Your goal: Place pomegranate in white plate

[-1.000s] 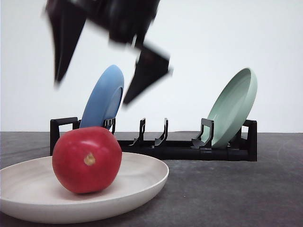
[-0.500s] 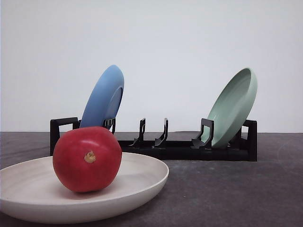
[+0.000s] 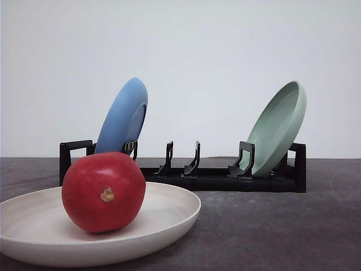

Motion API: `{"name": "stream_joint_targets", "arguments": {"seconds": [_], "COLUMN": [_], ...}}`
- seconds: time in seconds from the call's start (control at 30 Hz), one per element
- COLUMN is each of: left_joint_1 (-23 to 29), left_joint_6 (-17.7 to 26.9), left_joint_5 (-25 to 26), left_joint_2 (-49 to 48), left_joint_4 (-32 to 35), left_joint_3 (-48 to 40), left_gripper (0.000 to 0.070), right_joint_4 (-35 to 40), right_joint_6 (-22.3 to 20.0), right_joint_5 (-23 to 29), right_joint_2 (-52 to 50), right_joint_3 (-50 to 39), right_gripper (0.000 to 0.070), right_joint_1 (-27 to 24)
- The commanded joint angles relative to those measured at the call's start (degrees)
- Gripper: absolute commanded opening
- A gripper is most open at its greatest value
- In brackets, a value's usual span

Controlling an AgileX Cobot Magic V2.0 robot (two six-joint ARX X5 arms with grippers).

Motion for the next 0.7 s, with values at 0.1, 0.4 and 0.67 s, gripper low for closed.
{"name": "stream_joint_targets", "arguments": {"seconds": [0.1, 0.4, 0.67], "left_joint_1": [-0.9, -0.86, -0.85], "left_joint_6": [3.06, 6.07, 6.03], "left_joint_5": [-0.85, -1.98, -3.15], "left_joint_2": [0.11, 0.11, 0.11], "left_joint_4": [0.98, 1.2, 1.13], "left_joint_3": [0.96, 0.96, 0.96], "left_gripper": [0.0635, 0.0012, 0.0], "right_joint_4": [2.84, 2.73, 2.86], "right_joint_6": [0.7, 0.56, 0.39], "right_joint_5": [0.04, 0.06, 0.06], "right_joint_2": [-5.08, -5.35, -5.38], "right_joint_3": [-3.9, -4.12, -4.1], "right_gripper": [0.07, 0.0033, 0.0009], "right_joint_1": [0.66, 0.66, 0.66]}}
